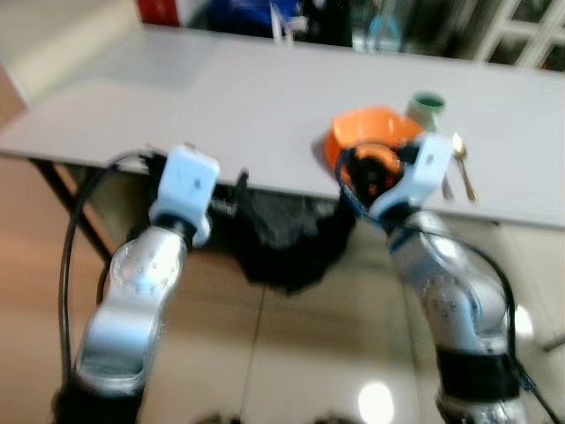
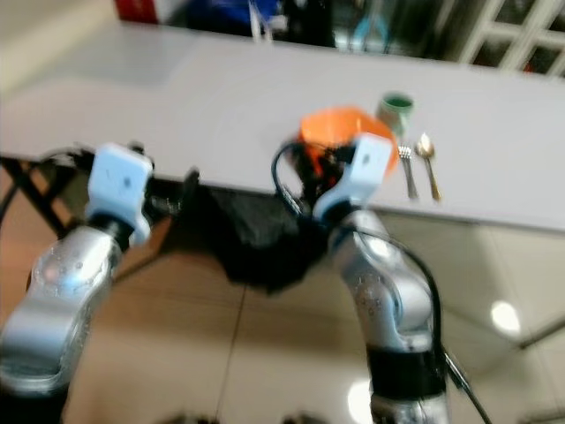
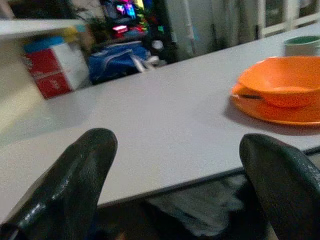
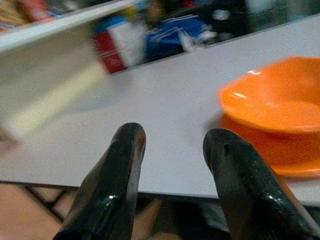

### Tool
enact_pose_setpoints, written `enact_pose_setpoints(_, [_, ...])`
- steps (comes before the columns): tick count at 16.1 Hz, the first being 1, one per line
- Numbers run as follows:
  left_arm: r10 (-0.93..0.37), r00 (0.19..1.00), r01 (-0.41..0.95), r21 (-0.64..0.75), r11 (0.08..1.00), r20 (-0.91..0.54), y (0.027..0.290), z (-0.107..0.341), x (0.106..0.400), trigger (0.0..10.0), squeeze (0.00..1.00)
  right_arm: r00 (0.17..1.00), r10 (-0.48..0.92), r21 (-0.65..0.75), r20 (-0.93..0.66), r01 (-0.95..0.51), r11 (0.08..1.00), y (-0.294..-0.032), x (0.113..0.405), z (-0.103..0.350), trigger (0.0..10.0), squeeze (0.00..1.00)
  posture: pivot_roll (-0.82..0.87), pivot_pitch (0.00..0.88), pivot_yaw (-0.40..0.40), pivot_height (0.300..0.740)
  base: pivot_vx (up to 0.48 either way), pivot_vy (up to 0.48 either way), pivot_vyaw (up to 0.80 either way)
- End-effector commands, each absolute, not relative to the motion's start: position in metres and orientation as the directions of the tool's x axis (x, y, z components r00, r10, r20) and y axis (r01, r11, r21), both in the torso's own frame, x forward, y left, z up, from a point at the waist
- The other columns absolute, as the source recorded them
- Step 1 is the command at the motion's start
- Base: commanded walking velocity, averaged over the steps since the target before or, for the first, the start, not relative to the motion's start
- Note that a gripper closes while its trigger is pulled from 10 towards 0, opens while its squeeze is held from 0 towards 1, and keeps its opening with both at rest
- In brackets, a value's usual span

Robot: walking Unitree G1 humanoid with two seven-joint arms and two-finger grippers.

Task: Setting the table

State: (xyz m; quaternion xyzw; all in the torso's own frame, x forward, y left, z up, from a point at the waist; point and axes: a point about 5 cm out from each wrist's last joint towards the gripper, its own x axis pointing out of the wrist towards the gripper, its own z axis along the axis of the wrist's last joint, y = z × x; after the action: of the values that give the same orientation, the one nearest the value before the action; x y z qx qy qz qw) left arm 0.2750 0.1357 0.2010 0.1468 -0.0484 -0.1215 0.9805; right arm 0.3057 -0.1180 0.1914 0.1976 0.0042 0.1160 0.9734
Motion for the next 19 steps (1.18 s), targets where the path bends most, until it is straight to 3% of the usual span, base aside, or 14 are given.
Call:
enact_pose_setpoints(1, [-0.229, 0.971, 0.197, 0.311, 0.93, 0.07, 0.139, 0.203, 0.275, 10.0, 0.0, 0.983, 0.182, 0.332, 0.025, -0.18, 0.926, -0.116, 0.309, 0.189, 10.0, 0.0, 0.02, 0.092, -0.025, 0.74, 0.0, 0.48, -0.58])
enact_pose_setpoints(3, [-0.227, 0.971, 0.194, 0.312, 0.93, 0.071, 0.139, 0.204, 0.275, 10.0, 0.0, 0.986, 0.167, 0.287, 0.008, -0.162, 0.944, -0.114, 0.31, 0.184, 10.0, 0.0, 0.02, 0.092, -0.025, 0.74, 0.0, 0.48, 0.0])
enact_pose_setpoints(8, [-0.196, 0.978, 0.169, 0.284, 0.944, 0.07, 0.142, 0.202, 0.277, 10.0, 0.0, 0.988, 0.155, 0.331, -0.029, -0.136, 0.934, -0.116, 0.309, 0.176, 10.0, 0.0, 0.02, 0.091, -0.023, 0.74, 0.0, 0.48, 0.0])
enact_pose_setpoints(19, [-0.192, 0.979, 0.164, 0.287, 0.944, 0.073, 0.144, 0.202, 0.28, 10.0, 0.0, 0.989, 0.146, 0.353, 0.031, -0.147, 0.924, -0.115, 0.311, 0.181, 10.0, 0.0, 0.02, 0.081, -0.018, 0.74, 0.0, 0.48, 0.0])
